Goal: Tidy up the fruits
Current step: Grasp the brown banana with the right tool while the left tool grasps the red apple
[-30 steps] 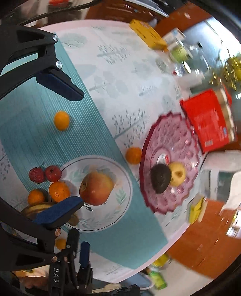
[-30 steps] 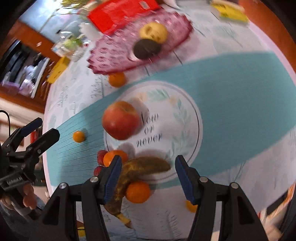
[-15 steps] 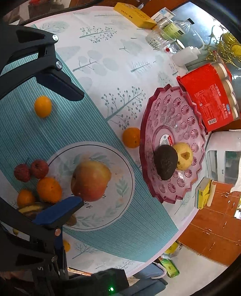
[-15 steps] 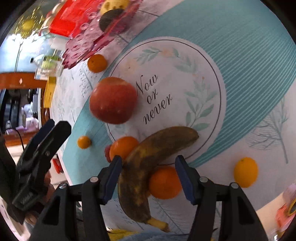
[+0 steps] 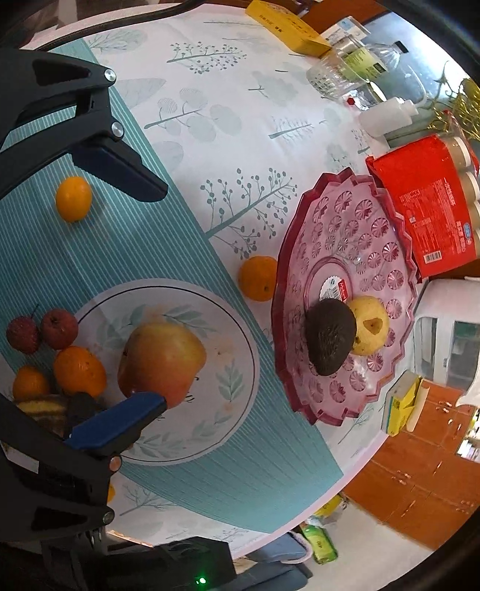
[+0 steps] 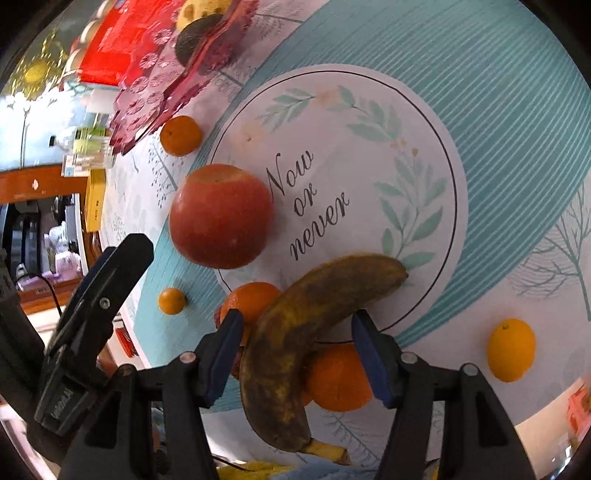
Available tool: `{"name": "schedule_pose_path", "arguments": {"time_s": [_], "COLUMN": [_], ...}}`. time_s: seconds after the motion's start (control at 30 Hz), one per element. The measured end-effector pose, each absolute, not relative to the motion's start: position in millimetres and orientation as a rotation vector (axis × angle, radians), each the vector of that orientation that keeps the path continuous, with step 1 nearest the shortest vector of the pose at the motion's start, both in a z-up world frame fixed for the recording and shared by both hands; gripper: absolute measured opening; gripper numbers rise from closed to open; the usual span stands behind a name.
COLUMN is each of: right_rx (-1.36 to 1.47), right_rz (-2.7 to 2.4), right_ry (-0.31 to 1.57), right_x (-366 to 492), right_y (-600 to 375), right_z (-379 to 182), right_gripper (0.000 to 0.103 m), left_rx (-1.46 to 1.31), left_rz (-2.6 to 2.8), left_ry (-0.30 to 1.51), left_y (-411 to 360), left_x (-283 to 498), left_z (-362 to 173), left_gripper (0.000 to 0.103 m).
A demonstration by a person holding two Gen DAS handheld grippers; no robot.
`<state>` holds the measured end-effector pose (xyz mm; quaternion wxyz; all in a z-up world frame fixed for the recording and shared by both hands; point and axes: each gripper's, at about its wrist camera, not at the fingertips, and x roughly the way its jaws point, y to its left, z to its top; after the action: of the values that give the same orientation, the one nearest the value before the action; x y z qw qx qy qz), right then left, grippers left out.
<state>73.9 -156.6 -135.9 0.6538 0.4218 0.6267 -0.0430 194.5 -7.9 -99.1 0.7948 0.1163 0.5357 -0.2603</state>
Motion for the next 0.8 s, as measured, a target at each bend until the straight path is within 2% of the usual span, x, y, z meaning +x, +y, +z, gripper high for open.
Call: {"name": "schedule_pose_path", "arguments": {"time_s": [0.03,0.17,0.23,0.53,0.8], "right_rx": [0.974,1.029,1.015,0.83,0.816], "right_rz": [-0.1,-0.08,-0.072,-0.124,-0.194], "right_ry": [1.421,1.39,1.373,1.298,1.275], "right_x": [75.1,75.6,74.7,70.0,56.8], "right_y": [-157.2,-159.2,-159.5,-165.0,-190.5], "right_z": [-136.8,-140.1,-136.2,-108.1,-108.4], "right_gripper": [0.062,0.045,0.041,0.037,0.035], "left_rx": [0.241,0.234,0.236,0.23,0.255], "left_rz": [-0.557,-0.556,-0.558,-0.585,-0.577], "left_ry": [1.155,1.164,1.166,1.214,1.298], "left_y": [-7.8,-8.4,-9.5,-27.7,-51.6], "left_x": [195.5,196.7,196.8,197.5,197.5], "left_z": [-99.5,-101.3,-102.0,-114.1,-137.1], "left_gripper": [0.102,0.102,0.102,0.102,0.102]}}
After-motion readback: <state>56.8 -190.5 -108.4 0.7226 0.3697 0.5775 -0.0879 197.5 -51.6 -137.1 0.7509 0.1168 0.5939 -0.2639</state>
